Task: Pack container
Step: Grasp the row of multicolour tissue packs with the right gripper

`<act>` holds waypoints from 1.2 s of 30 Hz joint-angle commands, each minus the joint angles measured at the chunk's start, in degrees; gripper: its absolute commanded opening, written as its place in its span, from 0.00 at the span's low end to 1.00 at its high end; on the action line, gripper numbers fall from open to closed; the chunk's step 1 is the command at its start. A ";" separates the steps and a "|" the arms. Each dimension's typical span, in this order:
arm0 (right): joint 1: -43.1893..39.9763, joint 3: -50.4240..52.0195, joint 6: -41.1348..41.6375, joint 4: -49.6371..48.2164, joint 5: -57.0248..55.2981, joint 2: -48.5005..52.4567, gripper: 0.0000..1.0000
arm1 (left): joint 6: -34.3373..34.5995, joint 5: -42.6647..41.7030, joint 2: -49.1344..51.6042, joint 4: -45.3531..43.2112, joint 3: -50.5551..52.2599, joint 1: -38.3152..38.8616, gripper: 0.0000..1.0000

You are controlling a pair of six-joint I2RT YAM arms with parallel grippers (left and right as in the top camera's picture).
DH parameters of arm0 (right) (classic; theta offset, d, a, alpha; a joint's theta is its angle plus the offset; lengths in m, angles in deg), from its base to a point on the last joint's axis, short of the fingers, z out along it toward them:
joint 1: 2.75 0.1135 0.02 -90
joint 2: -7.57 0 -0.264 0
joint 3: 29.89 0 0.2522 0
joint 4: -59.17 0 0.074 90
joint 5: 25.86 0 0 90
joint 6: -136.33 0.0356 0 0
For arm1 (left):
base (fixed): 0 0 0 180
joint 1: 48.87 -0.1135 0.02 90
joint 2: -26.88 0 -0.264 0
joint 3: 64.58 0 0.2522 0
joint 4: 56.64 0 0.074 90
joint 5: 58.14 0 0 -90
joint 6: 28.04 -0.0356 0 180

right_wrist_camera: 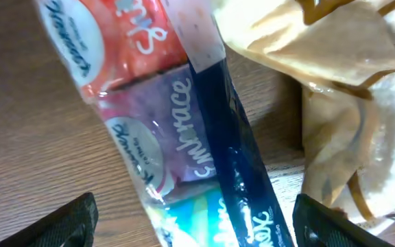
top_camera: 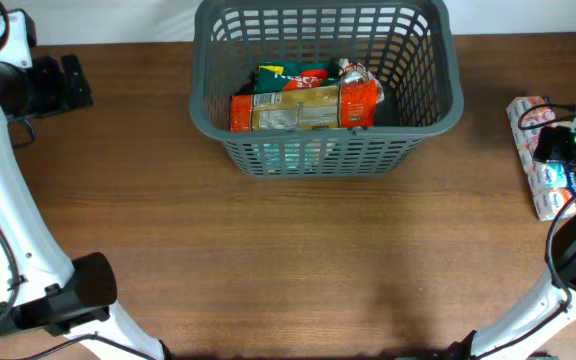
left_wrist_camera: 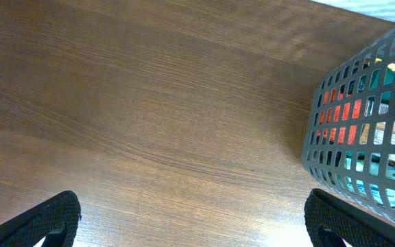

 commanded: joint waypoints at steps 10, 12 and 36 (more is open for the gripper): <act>0.33 0.31 0.26 3.50 1.79 5.64 0.47 | 0.57 -0.02 -0.44 0.15 -0.50 -0.20 0.99; 0.76 0.28 1.51 4.11 3.54 5.55 0.39 | 0.57 -0.02 -0.44 0.15 -0.50 -0.20 0.99; 13.22 -32.85 10.10 17.00 23.52 -26.16 0.24 | 0.57 -0.02 -0.44 0.15 -0.50 -0.20 0.99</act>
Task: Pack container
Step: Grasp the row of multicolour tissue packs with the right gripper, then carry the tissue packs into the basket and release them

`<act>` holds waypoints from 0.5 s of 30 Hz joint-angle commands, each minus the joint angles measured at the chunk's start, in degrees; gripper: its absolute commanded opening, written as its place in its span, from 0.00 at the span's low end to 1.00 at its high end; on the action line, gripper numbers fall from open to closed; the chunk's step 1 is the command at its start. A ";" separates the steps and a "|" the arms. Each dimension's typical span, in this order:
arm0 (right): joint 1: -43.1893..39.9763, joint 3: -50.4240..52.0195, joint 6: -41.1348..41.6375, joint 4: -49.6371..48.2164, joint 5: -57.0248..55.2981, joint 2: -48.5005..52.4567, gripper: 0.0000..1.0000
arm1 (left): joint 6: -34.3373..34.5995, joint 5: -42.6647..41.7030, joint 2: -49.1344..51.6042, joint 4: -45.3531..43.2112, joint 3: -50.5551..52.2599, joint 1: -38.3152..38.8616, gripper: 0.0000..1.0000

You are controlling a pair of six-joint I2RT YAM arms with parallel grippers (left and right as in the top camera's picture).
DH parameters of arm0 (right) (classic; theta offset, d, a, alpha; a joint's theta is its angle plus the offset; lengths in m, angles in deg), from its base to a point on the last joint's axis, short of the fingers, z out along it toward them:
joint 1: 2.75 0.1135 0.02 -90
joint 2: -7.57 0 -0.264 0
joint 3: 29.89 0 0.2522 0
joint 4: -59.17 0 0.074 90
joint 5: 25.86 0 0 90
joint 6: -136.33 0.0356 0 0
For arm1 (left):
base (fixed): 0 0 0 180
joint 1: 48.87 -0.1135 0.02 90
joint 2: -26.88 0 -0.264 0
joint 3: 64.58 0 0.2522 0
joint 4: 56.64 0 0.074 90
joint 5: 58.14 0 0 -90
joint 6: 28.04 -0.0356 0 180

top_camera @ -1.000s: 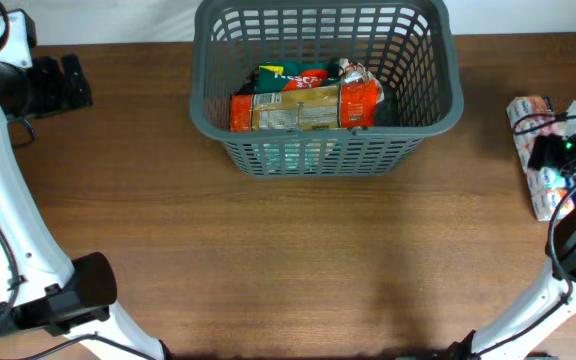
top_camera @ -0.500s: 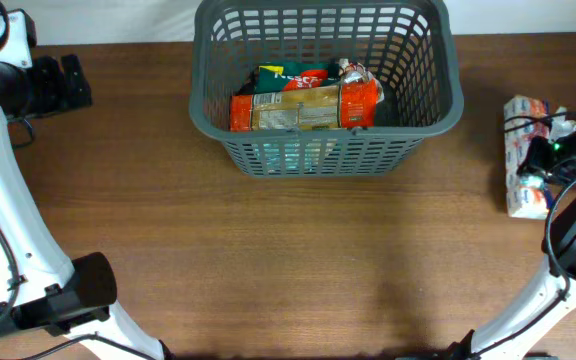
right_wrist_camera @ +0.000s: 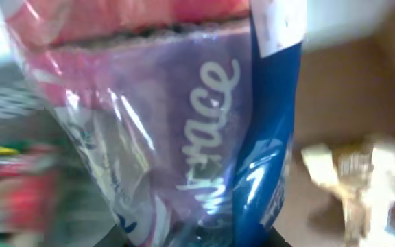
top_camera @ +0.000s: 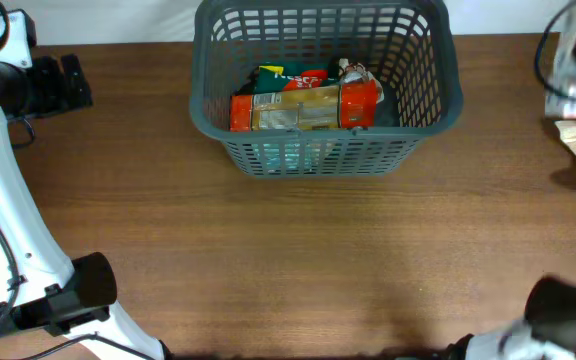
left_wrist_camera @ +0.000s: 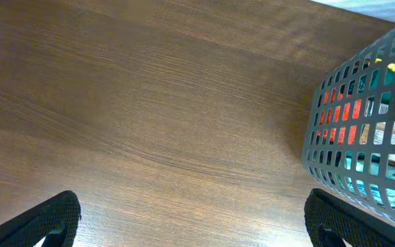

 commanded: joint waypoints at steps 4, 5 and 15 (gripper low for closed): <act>13.18 -4.24 -6.58 -0.46 2.78 -7.93 0.06 | 0.55 -0.04 -0.44 0.15 -0.50 -0.20 0.99; 14.93 -4.24 -7.76 -0.63 2.75 -8.22 0.04 | 0.55 -0.04 -0.44 0.15 -0.50 -0.20 0.99; 34.40 -4.09 -36.22 -1.27 -0.31 -1.64 0.04 | 0.55 -0.04 -0.44 0.15 -0.50 -0.20 0.99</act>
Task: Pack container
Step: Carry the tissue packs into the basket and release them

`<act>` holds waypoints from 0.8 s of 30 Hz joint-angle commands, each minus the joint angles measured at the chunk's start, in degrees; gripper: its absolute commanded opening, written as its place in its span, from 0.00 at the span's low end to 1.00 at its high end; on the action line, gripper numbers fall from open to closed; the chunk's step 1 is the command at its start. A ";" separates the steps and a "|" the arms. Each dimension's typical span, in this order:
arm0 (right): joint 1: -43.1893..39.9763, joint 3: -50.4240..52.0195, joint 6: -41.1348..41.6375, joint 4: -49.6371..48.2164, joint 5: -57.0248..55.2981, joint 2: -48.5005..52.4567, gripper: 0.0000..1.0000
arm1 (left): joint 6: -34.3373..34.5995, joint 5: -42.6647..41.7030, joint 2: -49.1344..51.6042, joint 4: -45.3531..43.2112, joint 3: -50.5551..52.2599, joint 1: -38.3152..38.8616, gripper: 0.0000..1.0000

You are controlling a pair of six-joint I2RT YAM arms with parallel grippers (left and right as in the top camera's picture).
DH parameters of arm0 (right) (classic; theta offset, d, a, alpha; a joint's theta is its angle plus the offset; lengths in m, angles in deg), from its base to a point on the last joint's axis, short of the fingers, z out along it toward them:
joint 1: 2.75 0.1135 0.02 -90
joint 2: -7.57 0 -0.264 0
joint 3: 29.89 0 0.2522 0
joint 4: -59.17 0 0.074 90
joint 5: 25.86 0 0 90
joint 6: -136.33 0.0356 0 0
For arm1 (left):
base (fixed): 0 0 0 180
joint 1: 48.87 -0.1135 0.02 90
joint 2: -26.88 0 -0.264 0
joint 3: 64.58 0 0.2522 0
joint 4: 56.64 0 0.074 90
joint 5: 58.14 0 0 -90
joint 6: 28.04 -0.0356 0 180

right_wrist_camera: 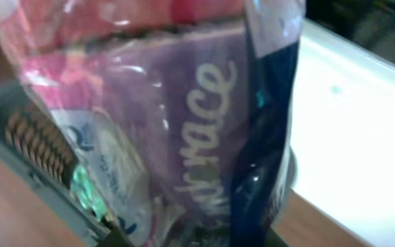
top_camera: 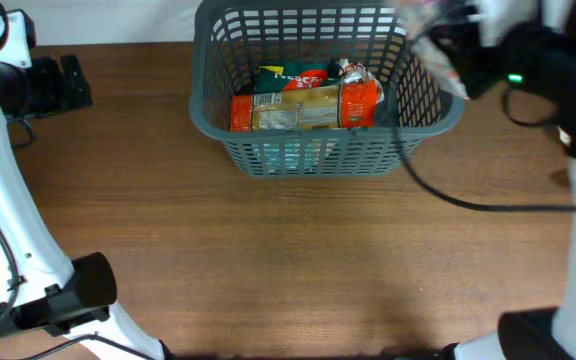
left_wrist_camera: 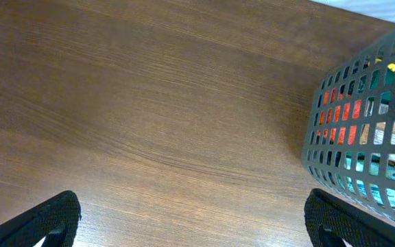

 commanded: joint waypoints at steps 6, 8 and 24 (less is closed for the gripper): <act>8.85 0.11 -23.82 -2.10 -8.17 9.99 0.04 | 0.55 -0.02 -0.44 0.15 -0.50 -0.20 0.99; 9.49 0.11 -25.86 -2.08 -8.44 13.03 0.04 | 0.55 -0.02 -0.44 0.15 -0.50 -0.20 0.99; 12.68 0.13 -23.28 -0.81 -13.40 30.25 0.31 | 0.55 -0.02 -0.44 0.15 -0.50 -0.20 0.99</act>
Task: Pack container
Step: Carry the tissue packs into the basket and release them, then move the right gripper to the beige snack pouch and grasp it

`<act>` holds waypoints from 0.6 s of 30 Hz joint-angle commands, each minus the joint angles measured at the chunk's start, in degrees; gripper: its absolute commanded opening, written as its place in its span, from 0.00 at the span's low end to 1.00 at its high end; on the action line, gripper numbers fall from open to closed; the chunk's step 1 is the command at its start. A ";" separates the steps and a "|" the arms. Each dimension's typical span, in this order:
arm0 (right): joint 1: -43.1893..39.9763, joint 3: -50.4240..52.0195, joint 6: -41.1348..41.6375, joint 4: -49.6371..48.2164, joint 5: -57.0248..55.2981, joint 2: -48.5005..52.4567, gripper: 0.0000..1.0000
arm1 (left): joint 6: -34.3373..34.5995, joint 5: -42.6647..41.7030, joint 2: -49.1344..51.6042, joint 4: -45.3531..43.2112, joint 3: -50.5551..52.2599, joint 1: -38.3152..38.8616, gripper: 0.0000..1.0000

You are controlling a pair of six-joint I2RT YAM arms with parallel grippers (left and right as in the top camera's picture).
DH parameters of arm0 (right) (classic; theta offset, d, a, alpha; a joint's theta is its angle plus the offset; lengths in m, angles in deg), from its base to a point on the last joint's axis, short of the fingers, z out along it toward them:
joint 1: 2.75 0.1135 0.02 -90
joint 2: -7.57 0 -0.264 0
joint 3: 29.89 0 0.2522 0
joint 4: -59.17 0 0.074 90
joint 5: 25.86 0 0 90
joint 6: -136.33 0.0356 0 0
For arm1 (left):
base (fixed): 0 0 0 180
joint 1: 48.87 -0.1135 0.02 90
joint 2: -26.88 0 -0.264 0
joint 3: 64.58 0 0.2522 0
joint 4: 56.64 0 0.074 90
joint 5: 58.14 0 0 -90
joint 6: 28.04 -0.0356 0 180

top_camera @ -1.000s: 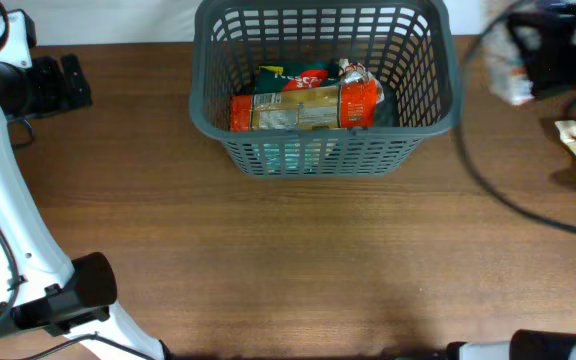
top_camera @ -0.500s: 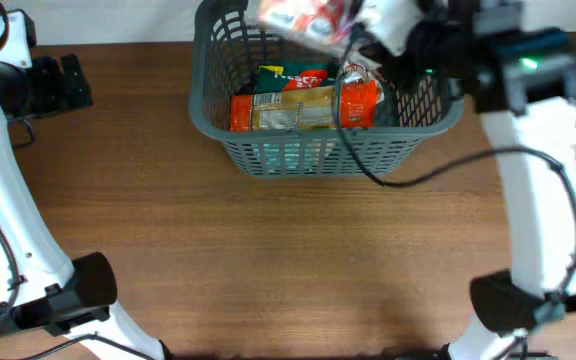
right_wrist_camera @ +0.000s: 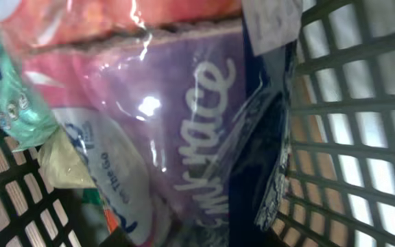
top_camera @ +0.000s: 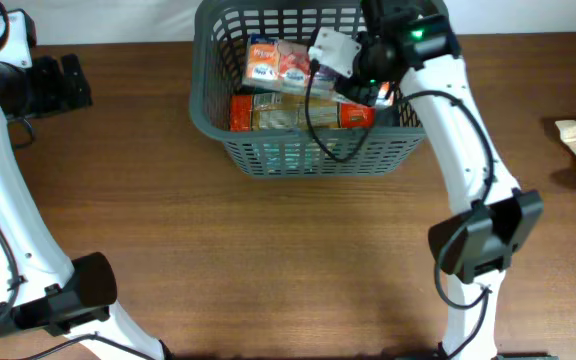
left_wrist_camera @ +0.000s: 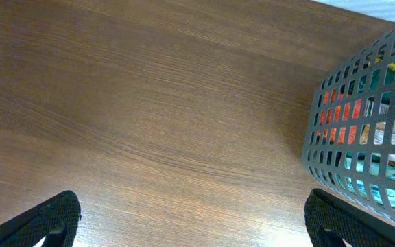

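Observation:
The grey mesh basket (top_camera: 226,125) stands at the back middle of the table. My right gripper (top_camera: 320,60) is inside its rim, shut on a clear multi-pack of tissues (top_camera: 276,62) in orange, purple and blue. In the right wrist view the tissue pack (right_wrist_camera: 184,123) fills the frame between the right gripper (right_wrist_camera: 194,234), with basket mesh (right_wrist_camera: 348,137) beside it. An orange and tan packet (top_camera: 303,112) lies in the basket under the pack. My left gripper (top_camera: 66,85) hangs open at the far left, over bare wood, the basket (left_wrist_camera: 362,130) to its right.
A beige snack bag lies at the table's right edge. The right arm reaches from the front right up over the basket's right side. White surface lies behind the table's back edge.
My right gripper has gone from above the basket's right rim to inside the basket, and the tissue pack now sits over the packets at its back left. The left arm is unmoved.
The tissue pack lay at the table's right edge with my right gripper over it. Then it was lifted, shut in the gripper, leaving the snack bag behind. It was then by the basket's right rim, and now it is inside the basket.

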 commanded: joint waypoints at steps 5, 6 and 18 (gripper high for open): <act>1.51 -1.11 6.75 -0.24 -2.23 -0.68 0.53 | 0.55 -0.02 -0.46 0.15 -0.50 -0.20 0.99; 1.55 -1.55 8.41 -0.24 -3.10 -1.42 0.53 | 0.55 -0.02 -0.46 0.15 -0.50 -0.20 0.99; -2.49 -13.64 33.73 1.73 -25.35 -17.31 0.76 | 0.55 -0.02 -0.46 0.15 -0.50 -0.20 0.99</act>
